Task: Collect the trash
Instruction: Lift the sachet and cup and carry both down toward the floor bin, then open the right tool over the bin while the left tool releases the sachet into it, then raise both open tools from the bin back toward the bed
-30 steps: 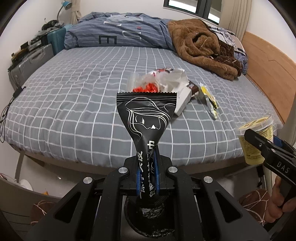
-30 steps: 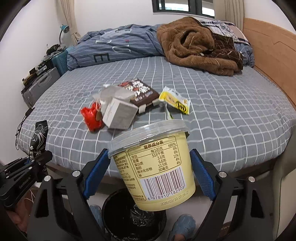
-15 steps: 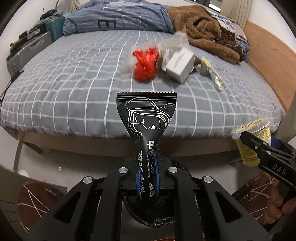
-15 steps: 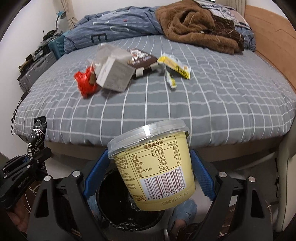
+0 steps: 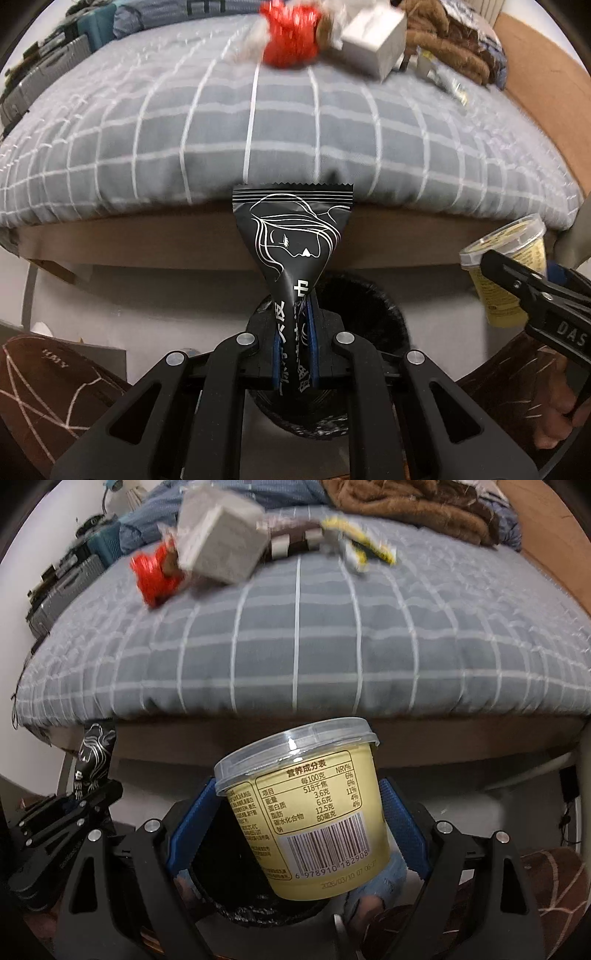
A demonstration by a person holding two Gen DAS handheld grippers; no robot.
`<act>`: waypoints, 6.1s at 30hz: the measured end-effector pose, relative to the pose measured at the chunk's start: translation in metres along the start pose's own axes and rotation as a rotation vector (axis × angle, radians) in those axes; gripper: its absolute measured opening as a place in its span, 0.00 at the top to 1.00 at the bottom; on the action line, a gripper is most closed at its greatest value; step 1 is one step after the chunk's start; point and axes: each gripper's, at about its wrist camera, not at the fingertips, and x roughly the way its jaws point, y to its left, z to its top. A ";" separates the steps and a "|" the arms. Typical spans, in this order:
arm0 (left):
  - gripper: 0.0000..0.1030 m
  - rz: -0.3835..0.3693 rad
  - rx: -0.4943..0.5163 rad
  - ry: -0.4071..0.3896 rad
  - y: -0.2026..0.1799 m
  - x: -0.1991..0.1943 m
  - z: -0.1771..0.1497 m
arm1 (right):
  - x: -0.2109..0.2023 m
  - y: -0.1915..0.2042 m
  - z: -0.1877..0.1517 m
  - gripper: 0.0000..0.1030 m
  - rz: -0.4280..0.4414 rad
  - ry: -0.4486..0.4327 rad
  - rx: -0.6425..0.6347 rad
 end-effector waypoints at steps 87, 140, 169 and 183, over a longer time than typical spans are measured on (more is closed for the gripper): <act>0.76 -0.046 0.135 0.258 -0.074 0.130 -0.033 | 0.086 -0.071 -0.035 0.07 -0.165 0.175 0.091; 0.06 -0.029 -0.024 -0.144 -0.027 -0.036 0.039 | -0.041 -0.041 0.023 0.07 -0.150 -0.169 0.010; 0.07 0.019 -0.017 -0.219 0.015 -0.023 0.169 | -0.031 -0.046 0.150 0.12 -0.121 -0.282 -0.034; 0.15 0.027 0.027 -0.184 0.020 0.019 0.206 | 0.027 -0.058 0.217 0.17 -0.123 -0.242 -0.053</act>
